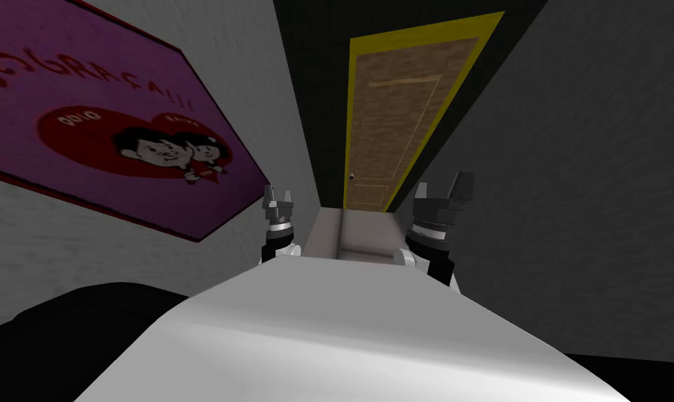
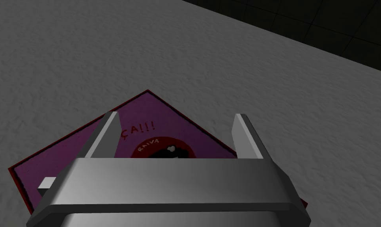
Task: Pull the door open
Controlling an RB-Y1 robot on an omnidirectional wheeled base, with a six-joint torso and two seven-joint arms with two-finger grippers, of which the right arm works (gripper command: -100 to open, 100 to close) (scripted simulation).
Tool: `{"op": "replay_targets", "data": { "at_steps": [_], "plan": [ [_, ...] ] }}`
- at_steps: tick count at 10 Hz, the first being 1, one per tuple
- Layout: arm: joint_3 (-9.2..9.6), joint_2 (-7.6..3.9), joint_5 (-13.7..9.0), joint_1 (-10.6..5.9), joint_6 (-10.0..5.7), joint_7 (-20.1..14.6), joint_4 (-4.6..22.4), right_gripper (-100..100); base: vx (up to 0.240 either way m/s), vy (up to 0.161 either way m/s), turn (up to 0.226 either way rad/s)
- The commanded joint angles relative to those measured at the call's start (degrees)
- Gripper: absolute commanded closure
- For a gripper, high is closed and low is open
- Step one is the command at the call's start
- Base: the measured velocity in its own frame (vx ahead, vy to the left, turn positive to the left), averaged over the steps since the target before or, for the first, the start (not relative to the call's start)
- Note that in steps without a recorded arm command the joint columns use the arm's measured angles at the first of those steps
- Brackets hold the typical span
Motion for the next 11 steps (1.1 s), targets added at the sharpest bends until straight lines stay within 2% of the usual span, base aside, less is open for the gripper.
{"op": "replay_targets", "data": {
  "at_steps": [1, 5, 11],
  "plan": [
    [-0.17, -0.67, 0.4, -0.5, -0.2, 1.4, 1.7, -100, 0.089, 0.005, 0.0],
    [-0.66, -2.15, 1.4, -1.91, -0.77, 5.5, 6.3, -100, 0.163, 0.023, -0.001],
    [-1.37, -3.74, 2.8, -3.96, -1.59, 11.3, 13.1, -100, 0.136, 0.02, -0.002]
  ]
}}
